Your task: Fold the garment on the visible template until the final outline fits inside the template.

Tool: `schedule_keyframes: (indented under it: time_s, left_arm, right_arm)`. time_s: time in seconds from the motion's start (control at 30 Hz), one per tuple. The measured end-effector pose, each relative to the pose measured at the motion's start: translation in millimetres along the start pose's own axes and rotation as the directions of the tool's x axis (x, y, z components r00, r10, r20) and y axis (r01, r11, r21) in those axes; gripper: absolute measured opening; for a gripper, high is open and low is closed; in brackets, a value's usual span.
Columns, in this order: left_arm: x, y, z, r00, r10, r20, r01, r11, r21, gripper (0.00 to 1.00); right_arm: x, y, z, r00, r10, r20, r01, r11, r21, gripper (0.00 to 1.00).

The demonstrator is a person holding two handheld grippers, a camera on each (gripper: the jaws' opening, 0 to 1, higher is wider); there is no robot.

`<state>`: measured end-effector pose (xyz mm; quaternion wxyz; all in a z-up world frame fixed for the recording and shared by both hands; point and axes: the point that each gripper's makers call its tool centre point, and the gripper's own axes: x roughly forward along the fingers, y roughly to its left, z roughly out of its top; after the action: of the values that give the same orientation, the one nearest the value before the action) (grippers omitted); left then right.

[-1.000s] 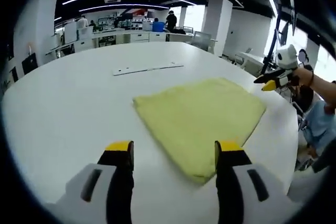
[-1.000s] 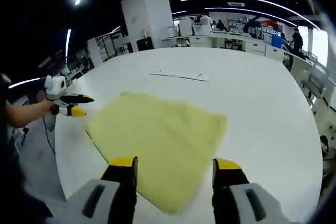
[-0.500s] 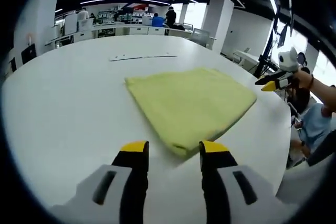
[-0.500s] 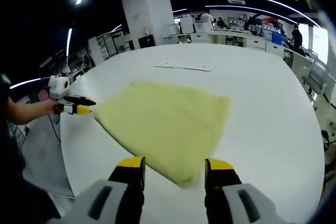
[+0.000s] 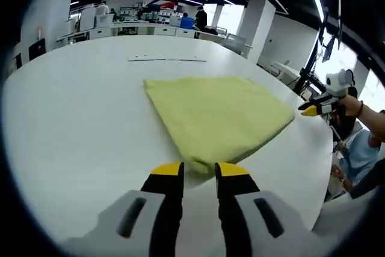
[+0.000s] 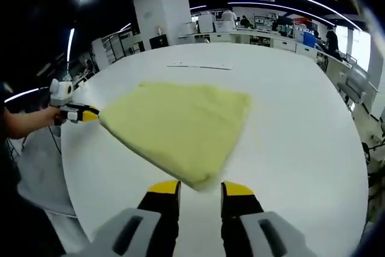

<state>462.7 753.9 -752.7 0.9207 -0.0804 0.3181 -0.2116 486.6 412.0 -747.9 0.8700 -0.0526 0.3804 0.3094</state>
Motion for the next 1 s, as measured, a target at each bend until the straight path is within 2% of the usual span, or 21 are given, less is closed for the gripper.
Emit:
schedule_keyframes:
  time_s: [0.1,0.37,0.73,1.0]
  left_arm:
    - [-0.4,0.4,-1.7,1.0,-0.002,0.001,0.002,1.0,-0.005,0.14]
    - [0.3,-1.7,-5.7,1.0,-0.007,-0.004,0.007,1.0,-0.006,0.11]
    - [1.2,0.6,-11.7,1.0,0.003,-0.008,-0.003,1.0,-0.022,0.03]
    - [1.5,-0.2,-8.3,1.0,0.0,0.004,0.0,1.0,-0.013,0.0]
  right_arm:
    - [5.8,-2.7,-3.0,1.0,-0.007,0.009,0.007,1.0,0.022,0.13]
    - [15.0,-0.5,-5.8,0.999,0.025,0.036,-0.027,0.997,0.069,0.11]
    - [17.5,2.8,-7.4,0.996,0.052,0.065,-0.059,0.993,0.104,0.0]
    - [17.6,3.4,-5.8,0.996,0.051,0.069,-0.058,0.993,0.103,0.0]
